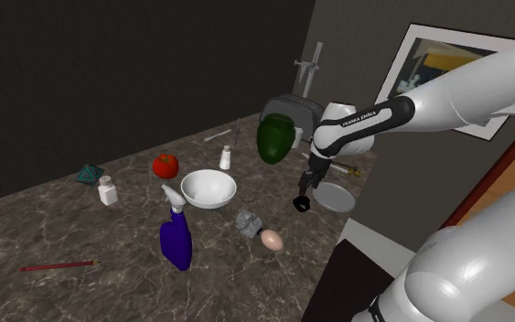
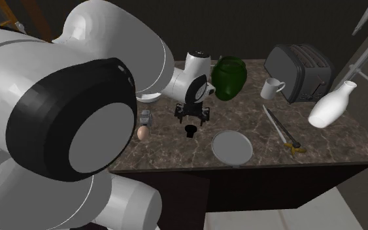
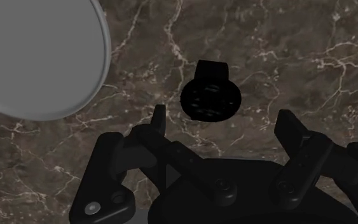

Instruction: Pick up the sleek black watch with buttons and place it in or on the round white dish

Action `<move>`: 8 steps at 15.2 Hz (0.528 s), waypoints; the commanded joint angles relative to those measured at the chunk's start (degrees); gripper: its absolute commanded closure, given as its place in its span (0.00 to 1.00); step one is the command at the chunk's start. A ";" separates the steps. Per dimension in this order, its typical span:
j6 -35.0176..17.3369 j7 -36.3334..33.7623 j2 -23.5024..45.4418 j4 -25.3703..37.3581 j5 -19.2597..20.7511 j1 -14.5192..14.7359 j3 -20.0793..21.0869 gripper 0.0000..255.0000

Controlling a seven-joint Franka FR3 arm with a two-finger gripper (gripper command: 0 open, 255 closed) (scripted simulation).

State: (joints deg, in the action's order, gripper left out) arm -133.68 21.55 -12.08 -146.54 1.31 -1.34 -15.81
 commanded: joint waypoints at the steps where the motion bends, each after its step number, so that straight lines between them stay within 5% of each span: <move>1: -3.17 1.40 3.14 0.31 -1.36 0.32 -0.59 0.00; 8: -8.97 2.89 7.62 -1.19 -3.41 0.82 -0.80 0.00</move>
State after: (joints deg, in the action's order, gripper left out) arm -141.82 24.06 -5.24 -147.67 -1.73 -0.56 -16.51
